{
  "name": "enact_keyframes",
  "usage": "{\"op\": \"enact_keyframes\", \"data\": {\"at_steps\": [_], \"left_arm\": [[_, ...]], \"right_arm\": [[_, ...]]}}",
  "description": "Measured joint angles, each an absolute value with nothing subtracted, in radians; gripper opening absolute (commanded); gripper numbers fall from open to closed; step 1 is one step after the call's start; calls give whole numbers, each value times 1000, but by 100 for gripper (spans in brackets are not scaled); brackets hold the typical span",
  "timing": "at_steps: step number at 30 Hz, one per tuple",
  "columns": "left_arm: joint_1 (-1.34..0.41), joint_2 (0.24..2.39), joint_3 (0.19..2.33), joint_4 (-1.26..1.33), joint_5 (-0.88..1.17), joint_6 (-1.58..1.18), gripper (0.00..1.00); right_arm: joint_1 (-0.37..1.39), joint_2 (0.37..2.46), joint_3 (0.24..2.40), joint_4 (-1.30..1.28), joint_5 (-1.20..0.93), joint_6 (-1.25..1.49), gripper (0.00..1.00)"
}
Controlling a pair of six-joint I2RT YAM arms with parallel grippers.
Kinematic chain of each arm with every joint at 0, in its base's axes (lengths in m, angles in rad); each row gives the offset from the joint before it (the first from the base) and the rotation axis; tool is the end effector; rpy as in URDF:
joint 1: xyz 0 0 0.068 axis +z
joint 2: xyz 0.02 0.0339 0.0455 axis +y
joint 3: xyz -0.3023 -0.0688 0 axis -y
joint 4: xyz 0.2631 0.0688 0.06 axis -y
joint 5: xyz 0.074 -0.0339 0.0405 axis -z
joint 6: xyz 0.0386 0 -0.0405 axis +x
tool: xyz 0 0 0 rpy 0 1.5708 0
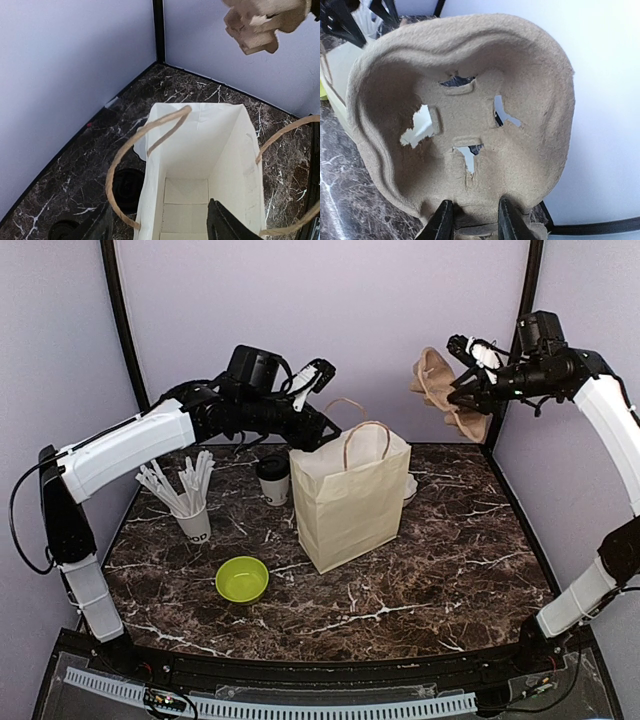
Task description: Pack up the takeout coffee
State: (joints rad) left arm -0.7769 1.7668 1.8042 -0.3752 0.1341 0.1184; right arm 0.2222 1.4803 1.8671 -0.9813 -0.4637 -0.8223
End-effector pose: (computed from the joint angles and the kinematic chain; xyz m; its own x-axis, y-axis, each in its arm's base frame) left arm 0.3140 -0.3160 0.4426 -0.1420 0.3038 -0.9421 0.8072 0.5865 0.0674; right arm 0.2923 0.0837 0.5086 0.0374 -0.6634 -0.7473 -0.7804 0.4477 -0.4365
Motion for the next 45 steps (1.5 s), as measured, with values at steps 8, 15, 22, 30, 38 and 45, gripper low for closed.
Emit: {"op": "enact_keyframes", "data": {"at_steps": [8,15,22,30,38,45], "left_arm": [[-725,1904,1908,-441,241,100,42],[-720,1935,1982,-479,324,99,18],[-721,1939,1995,-524,357,106,2],[-721,1926,1986,-527,383,104,16],[-722,1900,1985,-554,341,97,51],[-722,1937,2076,-657,271,87,51]], "right_arm": [[322,1496,1968,-916,-767,-714,30],[375,1509,2042,-913,-855,-696,30],[406,1522,2041,-930,-859,-696,30],[417,1522,2042,-943,-883,-689,30],[419,1522,2044,-944,-902,-679,30],[419,1522,2044,-944,-901,-680,31]]}}
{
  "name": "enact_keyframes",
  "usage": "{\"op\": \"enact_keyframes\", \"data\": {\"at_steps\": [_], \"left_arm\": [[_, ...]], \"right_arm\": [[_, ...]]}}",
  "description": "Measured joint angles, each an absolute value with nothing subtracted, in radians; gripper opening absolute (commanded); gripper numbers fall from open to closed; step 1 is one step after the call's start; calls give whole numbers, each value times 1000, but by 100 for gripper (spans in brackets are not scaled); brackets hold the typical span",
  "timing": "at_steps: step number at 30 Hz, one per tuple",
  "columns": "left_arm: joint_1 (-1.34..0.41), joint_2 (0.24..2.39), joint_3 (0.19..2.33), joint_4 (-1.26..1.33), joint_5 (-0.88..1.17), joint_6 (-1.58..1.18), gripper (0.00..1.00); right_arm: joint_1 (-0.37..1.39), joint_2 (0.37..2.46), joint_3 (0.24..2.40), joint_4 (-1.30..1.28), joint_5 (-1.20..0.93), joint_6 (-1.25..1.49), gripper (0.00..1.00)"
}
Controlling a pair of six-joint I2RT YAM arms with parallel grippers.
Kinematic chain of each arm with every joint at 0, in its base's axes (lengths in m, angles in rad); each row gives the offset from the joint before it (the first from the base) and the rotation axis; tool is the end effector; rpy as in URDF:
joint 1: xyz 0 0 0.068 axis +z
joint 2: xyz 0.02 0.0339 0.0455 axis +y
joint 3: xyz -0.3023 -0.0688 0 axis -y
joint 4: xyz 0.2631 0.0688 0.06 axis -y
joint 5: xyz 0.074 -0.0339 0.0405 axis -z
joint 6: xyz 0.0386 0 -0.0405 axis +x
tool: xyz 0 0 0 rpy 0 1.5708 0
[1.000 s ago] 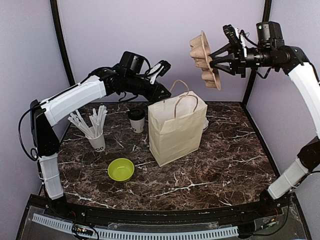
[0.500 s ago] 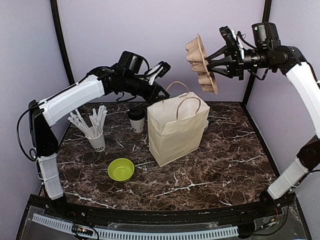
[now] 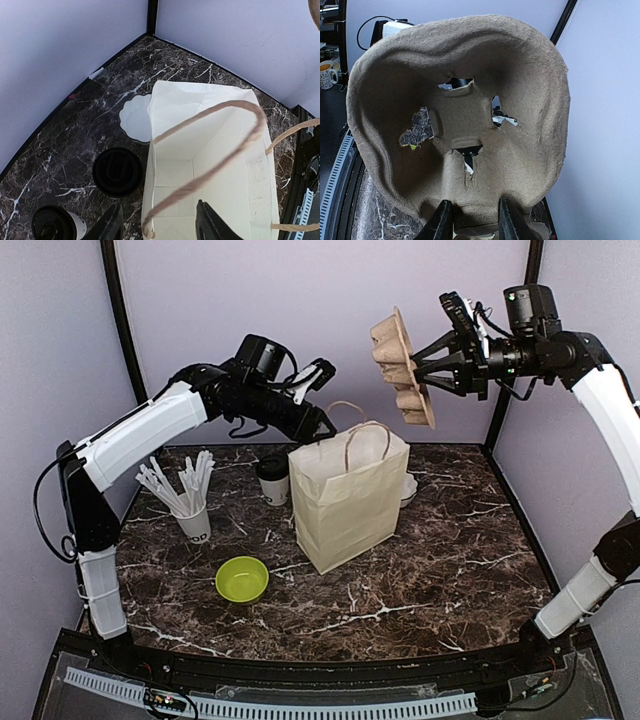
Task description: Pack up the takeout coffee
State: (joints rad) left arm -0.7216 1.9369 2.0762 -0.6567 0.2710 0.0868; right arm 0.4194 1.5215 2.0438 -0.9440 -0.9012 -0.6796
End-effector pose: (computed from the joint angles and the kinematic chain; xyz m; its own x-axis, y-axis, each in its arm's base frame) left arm 0.3513 -0.3229 0.4367 -0.2996 0.3749 -0.8773 0.8403 0.5392 -0.0566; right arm 0.2549 0.1468 0.5586 0.2787 -0.3028 -0.9114 -0.9398 0.1096 -0.3238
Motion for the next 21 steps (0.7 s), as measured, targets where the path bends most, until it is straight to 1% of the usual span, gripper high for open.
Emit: {"op": "enact_keyframes", "data": {"at_steps": [2,4,5,6,7,8,10,12,16,21], "left_arm": [[-720,1952,2089,-677,260,81,50],[-717,1966,2094,-698,257,75,46],[-716,1972,2096,-706,258,74,40],[-715,1980,2099,-717,258,72,37],[-715,1990,2106,-729,261,70,29],[-714,2001,2112,-739,265,68,25],[-710,2016,2119,-753,275,68,12],[-709,2024,2123,-762,290,67,6],[-709,2027,2136,-769,352,75,0],[-709,2027,2146,-777,475,106,0]], "right_arm": [[421,1522,2043,-944,-901,-680,31],[422,1522,2043,-944,-901,-680,31],[423,1522,2043,-944,-901,-680,31],[424,1522,2043,-944,-900,-680,31],[424,1522,2043,-944,-900,-680,31],[424,1522,2043,-944,-900,-680,31],[425,1522,2043,-944,-898,-681,31],[426,1522,2043,-944,-897,-681,31],[426,1521,2043,-944,-902,-678,31],[427,1522,2049,-945,-933,-670,31]]}}
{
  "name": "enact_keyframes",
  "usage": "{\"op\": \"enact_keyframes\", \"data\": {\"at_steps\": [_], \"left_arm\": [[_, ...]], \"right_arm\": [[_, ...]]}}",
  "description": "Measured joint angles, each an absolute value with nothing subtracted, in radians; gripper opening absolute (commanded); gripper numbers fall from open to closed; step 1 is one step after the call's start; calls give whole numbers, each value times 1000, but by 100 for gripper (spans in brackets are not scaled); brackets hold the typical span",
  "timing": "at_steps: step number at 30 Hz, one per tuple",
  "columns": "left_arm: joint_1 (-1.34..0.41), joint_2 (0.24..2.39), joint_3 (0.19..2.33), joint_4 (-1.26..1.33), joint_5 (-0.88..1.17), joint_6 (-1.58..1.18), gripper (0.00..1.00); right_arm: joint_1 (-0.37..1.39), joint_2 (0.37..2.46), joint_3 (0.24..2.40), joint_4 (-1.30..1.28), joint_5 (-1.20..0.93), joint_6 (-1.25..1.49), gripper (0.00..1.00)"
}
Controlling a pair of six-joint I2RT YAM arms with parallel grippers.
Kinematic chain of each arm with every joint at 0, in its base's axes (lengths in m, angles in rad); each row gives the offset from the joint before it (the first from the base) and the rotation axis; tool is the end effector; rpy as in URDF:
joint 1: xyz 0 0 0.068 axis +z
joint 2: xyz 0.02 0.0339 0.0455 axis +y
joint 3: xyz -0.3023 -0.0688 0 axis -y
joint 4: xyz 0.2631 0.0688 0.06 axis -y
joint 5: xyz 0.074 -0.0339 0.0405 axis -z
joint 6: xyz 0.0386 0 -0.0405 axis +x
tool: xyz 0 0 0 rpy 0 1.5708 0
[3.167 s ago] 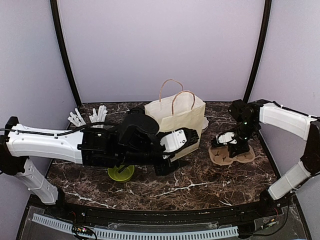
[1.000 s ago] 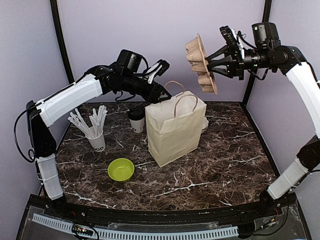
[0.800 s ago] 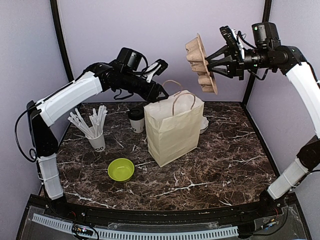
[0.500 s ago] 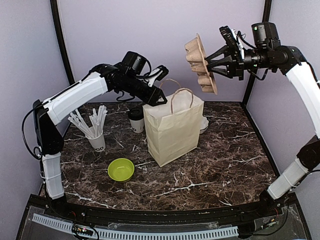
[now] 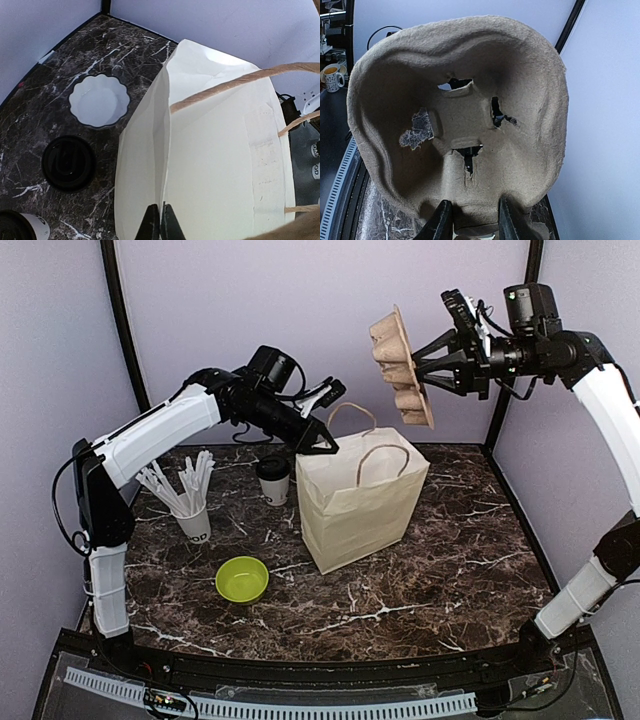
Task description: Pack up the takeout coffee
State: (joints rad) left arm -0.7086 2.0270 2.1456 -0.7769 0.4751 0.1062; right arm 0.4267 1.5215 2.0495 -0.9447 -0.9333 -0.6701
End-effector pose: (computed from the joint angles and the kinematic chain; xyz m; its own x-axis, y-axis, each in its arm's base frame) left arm 0.3628 -0.3342 0.4093 -0.3714 0.4425 -0.8162 0.8979 0.3950 -0.1944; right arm 0.2519 0.1486 0.5606 0.2797 -0.2789 -0.9187 -0.9462 0.0823 -0.3130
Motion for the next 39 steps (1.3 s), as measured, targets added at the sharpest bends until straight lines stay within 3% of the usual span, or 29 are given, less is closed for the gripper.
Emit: {"op": "enact_keyframes", "data": {"at_steps": [10,24,26,34,39], "left_arm": [[-709,2027,2146,-792,680,136,0],[-724,2038,2146,-795,753,139,1],[-737,2048,2146,-795,757,139,6],[-766,2077,2160,-796,746,146,43],[-766,2076,2172,-795,710,146,49]], "right_arm": [[449,1523,2046,-948,-976,-672,31],[509,1538,1858,-969,-1021,-698,32],[520,1542,1852,-973,-1022,-702,32],[548,1544,1822,-1007,-1025,-737,32],[548,1544,1775,-1036,-1019,-766,31]]}}
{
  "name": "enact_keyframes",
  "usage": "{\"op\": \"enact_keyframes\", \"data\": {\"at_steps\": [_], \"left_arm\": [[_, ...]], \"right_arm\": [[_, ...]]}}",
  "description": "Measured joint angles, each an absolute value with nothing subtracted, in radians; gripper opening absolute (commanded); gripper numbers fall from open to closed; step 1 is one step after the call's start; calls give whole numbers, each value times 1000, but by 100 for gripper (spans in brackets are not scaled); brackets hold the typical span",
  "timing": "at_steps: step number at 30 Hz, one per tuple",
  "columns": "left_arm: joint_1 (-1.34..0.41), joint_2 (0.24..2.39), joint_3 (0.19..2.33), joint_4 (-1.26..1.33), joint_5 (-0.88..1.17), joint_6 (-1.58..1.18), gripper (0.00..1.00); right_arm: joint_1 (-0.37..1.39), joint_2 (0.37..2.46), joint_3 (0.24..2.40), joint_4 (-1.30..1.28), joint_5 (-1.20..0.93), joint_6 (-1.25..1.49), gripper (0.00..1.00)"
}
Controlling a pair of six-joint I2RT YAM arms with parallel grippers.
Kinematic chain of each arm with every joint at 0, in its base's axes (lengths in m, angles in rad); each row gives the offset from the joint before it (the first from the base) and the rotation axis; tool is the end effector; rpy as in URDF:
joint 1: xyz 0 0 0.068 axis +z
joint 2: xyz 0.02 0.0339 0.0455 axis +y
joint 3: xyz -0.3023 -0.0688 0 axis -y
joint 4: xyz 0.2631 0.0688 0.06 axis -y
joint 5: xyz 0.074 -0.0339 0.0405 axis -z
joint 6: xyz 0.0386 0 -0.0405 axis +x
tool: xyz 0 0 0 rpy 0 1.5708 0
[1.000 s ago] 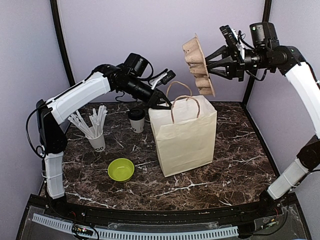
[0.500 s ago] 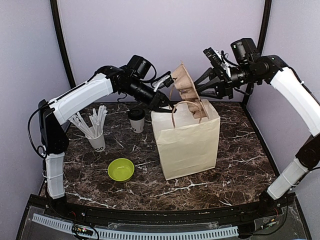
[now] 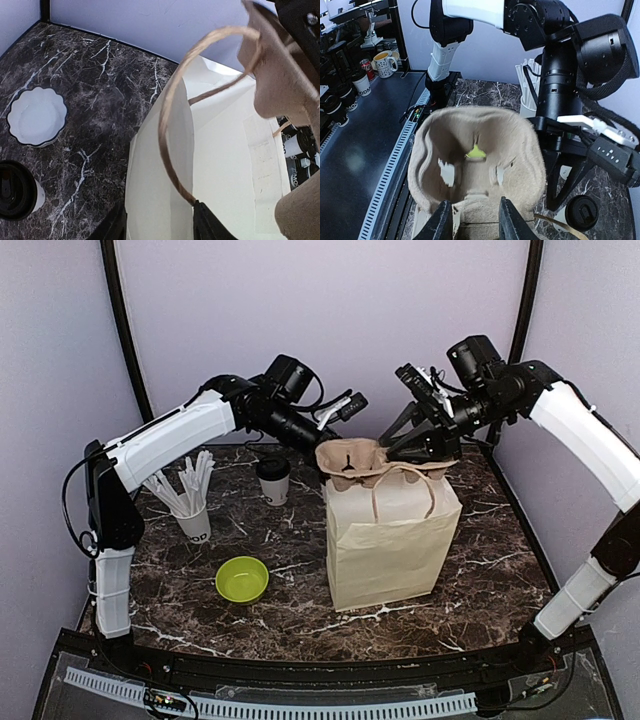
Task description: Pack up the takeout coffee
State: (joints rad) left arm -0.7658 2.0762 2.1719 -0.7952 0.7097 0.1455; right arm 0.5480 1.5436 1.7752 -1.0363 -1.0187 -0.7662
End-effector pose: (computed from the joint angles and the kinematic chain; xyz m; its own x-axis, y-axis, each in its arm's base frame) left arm 0.3441 -0.3658 0.3964 -0.3309 0.4707 -0.8179 0.9431 0.1344 -0.3042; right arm 0.2555 0.1945 0.4666 0.0956 -0.3677 -0.9250 -0.9865 -0.1594 -0.0387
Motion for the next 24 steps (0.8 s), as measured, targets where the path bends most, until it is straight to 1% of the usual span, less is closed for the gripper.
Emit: {"op": "enact_keyframes", "data": {"at_steps": [10,17,24], "left_arm": [[-760,2040,2157,-777,614,145,49],[-743,2011,2145,-755,545,115,53],[-715,1897,2056,-726,400,84,55]], "right_arm": [[548,1543,1723,-1059,-1005,-789,31],[548,1536,1710,-1060,-967,-790,30],[548,1526,1688,-1056,-942,-792,31]]}}
